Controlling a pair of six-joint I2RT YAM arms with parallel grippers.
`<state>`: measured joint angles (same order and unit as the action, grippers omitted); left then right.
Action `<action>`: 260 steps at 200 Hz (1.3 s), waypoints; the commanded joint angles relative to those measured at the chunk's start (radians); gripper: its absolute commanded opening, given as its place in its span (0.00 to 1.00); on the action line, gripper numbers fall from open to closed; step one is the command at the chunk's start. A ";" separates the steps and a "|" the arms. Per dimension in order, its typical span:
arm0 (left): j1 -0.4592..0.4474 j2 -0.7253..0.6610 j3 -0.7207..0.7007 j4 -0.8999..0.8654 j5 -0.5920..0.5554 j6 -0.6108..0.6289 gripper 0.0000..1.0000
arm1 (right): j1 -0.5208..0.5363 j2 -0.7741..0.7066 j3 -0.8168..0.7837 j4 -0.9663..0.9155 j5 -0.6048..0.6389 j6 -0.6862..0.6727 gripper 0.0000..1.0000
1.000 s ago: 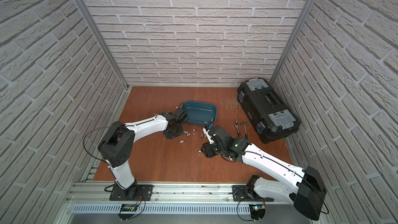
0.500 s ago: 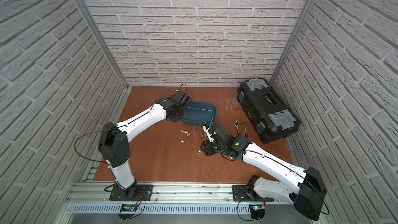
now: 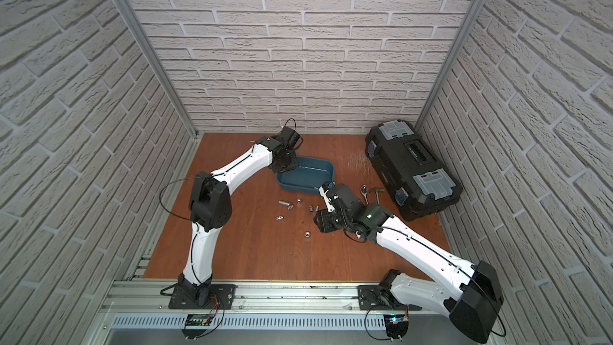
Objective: Put the socket on the desktop into the storage box
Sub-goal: Place the socket head in the storage box.
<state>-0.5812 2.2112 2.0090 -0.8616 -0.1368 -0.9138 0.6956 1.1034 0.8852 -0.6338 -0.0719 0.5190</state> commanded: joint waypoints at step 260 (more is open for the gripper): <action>-0.013 -0.002 0.042 -0.011 0.041 0.115 0.46 | -0.045 -0.053 -0.006 -0.070 0.034 -0.004 0.54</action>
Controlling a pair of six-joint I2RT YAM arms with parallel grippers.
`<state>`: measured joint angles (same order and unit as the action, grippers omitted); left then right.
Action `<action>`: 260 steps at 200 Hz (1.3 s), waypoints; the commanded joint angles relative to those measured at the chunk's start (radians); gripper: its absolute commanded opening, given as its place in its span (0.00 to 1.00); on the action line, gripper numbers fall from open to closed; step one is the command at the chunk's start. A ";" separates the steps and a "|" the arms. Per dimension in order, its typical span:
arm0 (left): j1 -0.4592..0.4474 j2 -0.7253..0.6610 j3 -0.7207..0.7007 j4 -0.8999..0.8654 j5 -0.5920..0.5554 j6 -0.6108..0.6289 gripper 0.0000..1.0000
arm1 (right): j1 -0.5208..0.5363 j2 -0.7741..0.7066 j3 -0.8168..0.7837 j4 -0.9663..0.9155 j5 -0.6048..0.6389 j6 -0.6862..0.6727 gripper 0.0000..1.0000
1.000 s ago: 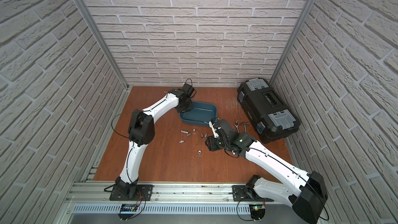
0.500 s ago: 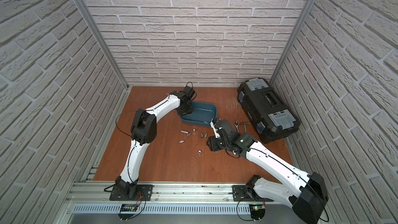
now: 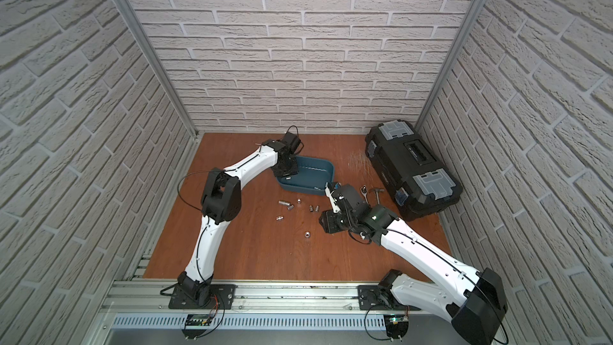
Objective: Put the socket on the desktop into the storage box
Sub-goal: Place the socket head in the storage box, then pick up the socket head from the center of the board.
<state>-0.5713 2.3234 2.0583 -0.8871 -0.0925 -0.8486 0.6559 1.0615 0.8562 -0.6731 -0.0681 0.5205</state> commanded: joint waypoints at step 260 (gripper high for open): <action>-0.068 -1.142 -1.157 0.289 0.073 -0.095 0.64 | 0.137 0.401 0.286 -0.095 0.057 -0.022 0.60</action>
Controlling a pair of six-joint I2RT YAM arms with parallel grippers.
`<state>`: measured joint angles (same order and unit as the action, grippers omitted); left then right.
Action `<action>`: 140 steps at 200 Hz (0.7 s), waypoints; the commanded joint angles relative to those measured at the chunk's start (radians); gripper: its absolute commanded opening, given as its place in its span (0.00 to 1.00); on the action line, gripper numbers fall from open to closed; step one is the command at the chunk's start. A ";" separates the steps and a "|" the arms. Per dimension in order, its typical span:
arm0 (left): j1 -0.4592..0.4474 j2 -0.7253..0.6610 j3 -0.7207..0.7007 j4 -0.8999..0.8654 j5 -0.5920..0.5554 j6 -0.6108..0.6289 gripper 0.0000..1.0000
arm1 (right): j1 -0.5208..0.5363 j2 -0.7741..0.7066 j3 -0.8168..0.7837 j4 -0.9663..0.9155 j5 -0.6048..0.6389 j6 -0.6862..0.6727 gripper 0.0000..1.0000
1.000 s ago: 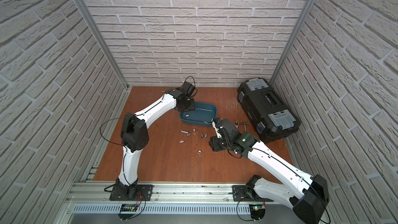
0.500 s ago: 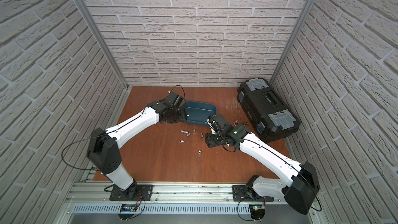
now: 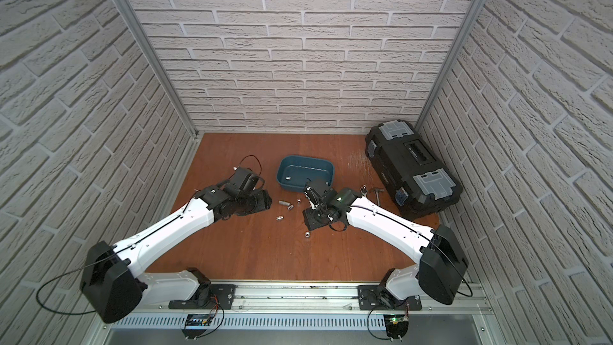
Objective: Put the socket on the desktop into the storage box
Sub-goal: Pick up the socket head from the center of the board.
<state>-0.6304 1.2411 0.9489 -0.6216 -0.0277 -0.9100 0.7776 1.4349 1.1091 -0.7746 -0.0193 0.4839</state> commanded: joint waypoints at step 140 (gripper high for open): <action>-0.070 -0.209 -0.224 0.028 0.060 -0.151 0.65 | 0.049 0.274 0.078 -0.013 -0.010 0.038 0.56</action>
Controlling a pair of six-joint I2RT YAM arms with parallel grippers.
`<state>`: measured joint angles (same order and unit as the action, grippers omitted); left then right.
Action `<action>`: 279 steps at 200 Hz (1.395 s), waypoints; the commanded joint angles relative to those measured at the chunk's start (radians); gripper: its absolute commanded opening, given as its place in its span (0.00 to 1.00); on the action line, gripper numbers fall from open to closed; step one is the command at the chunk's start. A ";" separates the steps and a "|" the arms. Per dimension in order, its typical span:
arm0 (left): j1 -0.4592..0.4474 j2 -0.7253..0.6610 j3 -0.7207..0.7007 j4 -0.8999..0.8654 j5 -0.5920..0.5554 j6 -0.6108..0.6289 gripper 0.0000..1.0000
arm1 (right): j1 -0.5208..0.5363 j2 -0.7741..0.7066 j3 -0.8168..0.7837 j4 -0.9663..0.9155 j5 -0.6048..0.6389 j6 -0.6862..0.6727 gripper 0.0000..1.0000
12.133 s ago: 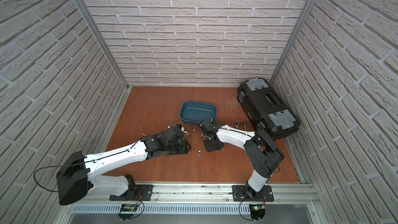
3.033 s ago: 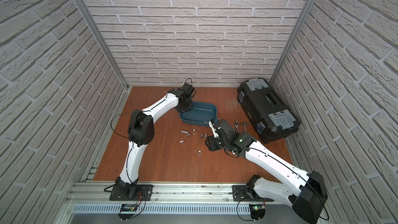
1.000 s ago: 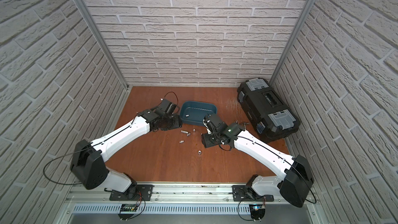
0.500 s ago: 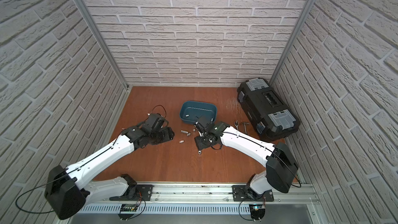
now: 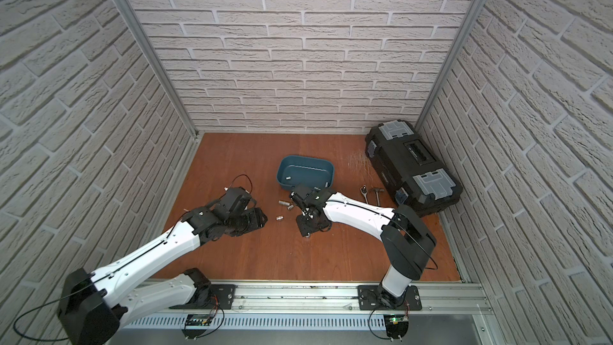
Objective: Put the socket on the desktop into the storage box
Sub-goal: Pick up the socket head from the center of the board.
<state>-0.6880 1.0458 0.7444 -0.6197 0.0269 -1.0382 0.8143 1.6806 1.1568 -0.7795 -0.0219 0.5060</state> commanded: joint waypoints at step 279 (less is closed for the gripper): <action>-0.054 0.007 -0.037 0.060 -0.013 -0.060 0.65 | 0.017 0.124 0.009 0.045 -0.031 0.040 0.26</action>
<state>-0.7364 1.0470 0.7242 -0.5903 0.0261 -1.0962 0.8211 1.8252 1.1683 -0.7361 -0.0483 0.5426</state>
